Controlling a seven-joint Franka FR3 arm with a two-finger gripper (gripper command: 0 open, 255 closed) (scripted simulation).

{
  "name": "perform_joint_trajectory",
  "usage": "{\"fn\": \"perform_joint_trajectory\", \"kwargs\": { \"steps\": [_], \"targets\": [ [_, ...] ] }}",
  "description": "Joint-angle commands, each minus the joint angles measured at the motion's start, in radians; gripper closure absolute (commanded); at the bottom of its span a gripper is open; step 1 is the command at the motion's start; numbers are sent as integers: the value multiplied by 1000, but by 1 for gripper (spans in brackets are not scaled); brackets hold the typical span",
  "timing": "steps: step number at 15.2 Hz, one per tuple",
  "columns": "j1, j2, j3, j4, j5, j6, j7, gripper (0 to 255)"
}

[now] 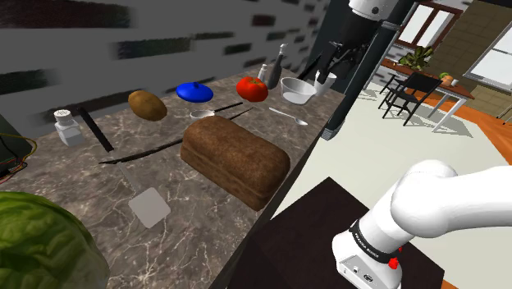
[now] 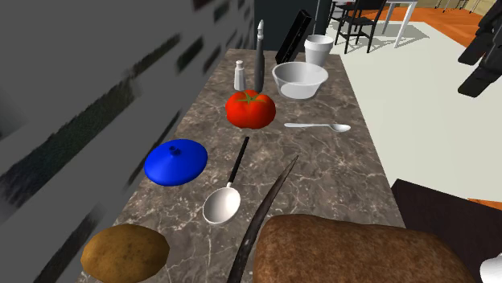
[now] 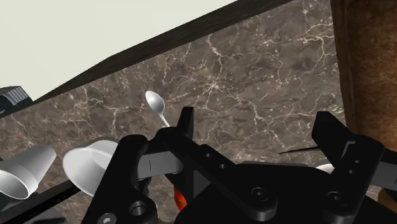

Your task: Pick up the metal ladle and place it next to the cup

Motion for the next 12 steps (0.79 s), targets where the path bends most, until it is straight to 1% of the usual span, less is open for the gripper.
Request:
{"fn": "perform_joint_trajectory", "kwargs": {
  "steps": [1,7,12],
  "targets": [
    [0,0,0,0,0,0,0,0],
    [-43,157,125,7,46,126,285,0],
    [-84,329,217,66,48,218,523,0]
  ]
}}
